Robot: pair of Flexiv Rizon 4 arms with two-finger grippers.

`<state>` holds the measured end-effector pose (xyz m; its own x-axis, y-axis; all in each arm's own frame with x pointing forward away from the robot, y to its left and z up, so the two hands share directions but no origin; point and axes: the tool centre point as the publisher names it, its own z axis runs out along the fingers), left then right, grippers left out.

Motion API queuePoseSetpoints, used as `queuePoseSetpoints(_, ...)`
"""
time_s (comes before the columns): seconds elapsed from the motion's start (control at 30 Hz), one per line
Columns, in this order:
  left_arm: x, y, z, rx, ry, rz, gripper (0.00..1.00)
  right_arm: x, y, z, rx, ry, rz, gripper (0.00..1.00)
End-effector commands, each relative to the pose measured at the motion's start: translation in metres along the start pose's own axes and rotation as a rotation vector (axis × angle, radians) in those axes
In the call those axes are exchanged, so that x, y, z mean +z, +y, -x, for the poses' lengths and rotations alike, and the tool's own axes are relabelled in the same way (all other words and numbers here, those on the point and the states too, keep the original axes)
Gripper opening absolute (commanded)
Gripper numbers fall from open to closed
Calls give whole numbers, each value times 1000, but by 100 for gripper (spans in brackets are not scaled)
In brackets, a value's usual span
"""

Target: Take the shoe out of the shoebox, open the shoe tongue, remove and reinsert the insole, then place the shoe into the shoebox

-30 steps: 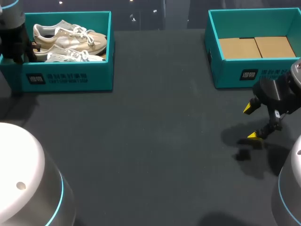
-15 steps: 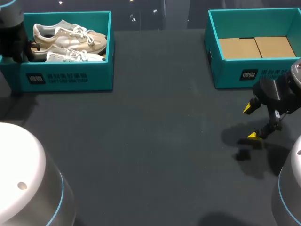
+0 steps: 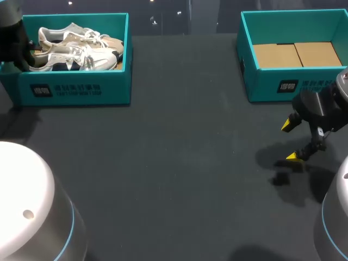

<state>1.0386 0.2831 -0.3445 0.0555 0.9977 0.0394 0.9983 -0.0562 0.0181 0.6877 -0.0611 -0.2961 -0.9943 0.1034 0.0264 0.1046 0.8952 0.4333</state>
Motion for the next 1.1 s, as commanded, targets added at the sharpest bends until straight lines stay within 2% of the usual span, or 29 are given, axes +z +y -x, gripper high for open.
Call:
queuePoseSetpoints(0.03,-13,-2,-4,4,2,-1,0,1,0,-2,1,-4,-3,100)
queuePoseSetpoints(0.27,-34,3,-15,-7,30,-25,0,1,0,-2,1,-4,-3,100)
queuePoseSetpoints(0.63,-89,9,-27,-34,52,-35,0,1,0,-2,1,-4,-3,100)
queuePoseSetpoints(0.83,-128,6,-28,-42,33,-22,0,1,0,-2,1,-4,-3,100)
queuePoseSetpoints(1.1,-171,-4,-18,-28,44,-25,0,1,0,-2,1,-4,-3,100)
